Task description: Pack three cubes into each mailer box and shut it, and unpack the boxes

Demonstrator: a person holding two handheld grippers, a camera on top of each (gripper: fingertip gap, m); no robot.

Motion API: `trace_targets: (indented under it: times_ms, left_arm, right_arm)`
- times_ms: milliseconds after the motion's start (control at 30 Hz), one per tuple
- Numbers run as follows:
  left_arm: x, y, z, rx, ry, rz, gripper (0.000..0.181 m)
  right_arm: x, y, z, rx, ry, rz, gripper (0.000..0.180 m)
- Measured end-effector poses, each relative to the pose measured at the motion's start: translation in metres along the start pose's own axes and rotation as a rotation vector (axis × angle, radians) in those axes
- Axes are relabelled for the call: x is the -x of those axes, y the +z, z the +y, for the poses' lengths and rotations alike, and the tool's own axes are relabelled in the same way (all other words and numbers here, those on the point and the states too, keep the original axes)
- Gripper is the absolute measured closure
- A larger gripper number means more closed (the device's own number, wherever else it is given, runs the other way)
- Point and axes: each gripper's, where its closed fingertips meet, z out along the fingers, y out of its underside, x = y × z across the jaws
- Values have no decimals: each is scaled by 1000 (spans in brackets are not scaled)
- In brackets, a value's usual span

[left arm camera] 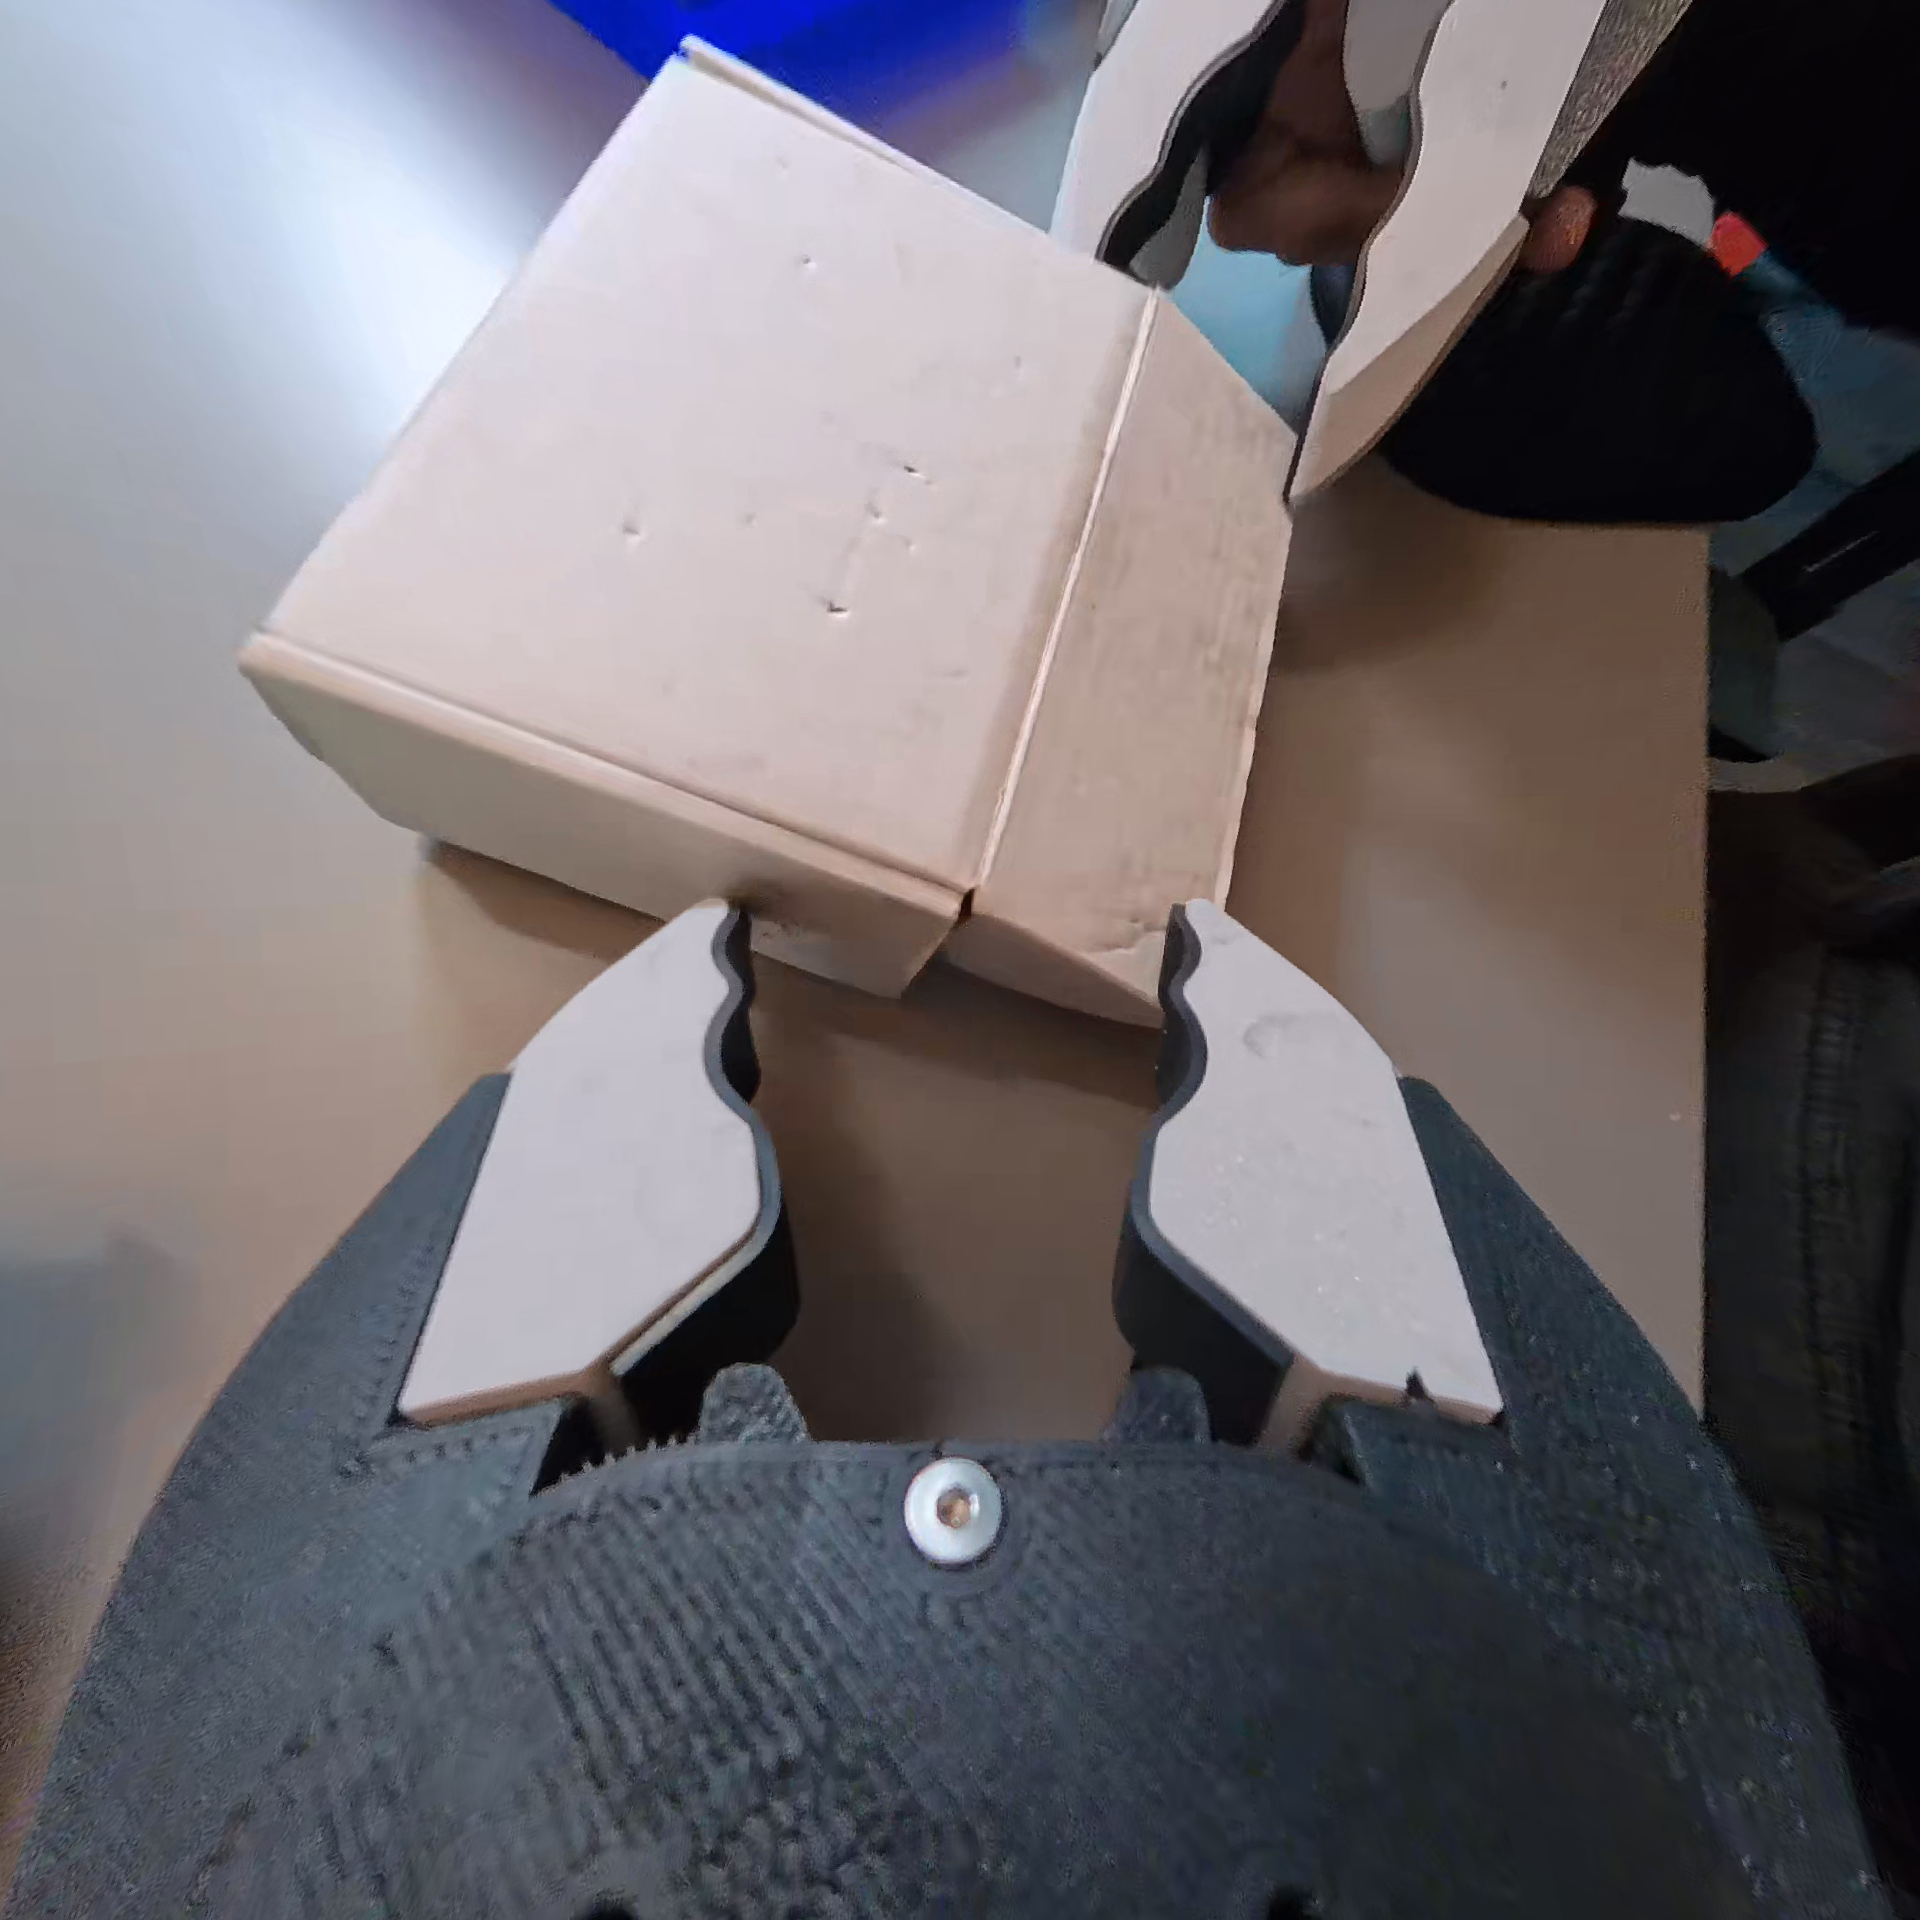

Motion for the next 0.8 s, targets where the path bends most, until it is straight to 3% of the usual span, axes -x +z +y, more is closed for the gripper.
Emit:
trace_targets:
  times_ms: [33, 333, 400, 467, 600, 667, 800]
  left_arm:
    - [3, 1, -1, -4, 7, -4, 106]
    - [9, 3, -1, -20, 70, -16, 110]
    - [10, 2, -1, -18, 45, -19, 111]
    - [12, 2, -1, -6, 5, -49, 123]
    - [9, -7, 4, 23, 10, -126, 125]
    - [1, -11, 7, 19, -19, -116, 135]
    - [-9, -1, 9, 19, -49, -78, 135]
  right_arm:
    - [-4, 0, -1, -7, -28, 10, 116]
    - [-12, 1, 0, -37, -184, 45, 125]
    - [-13, 1, 0, -39, -170, 54, 126]
    - [-16, 0, -1, -28, -131, 89, 127]
    - [-10, -3, 3, 12, -102, 118, 129]
    - [-5, -5, 8, 22, -98, 120, 128]
    - [2, 1, 5, -1, -119, 123, 131]
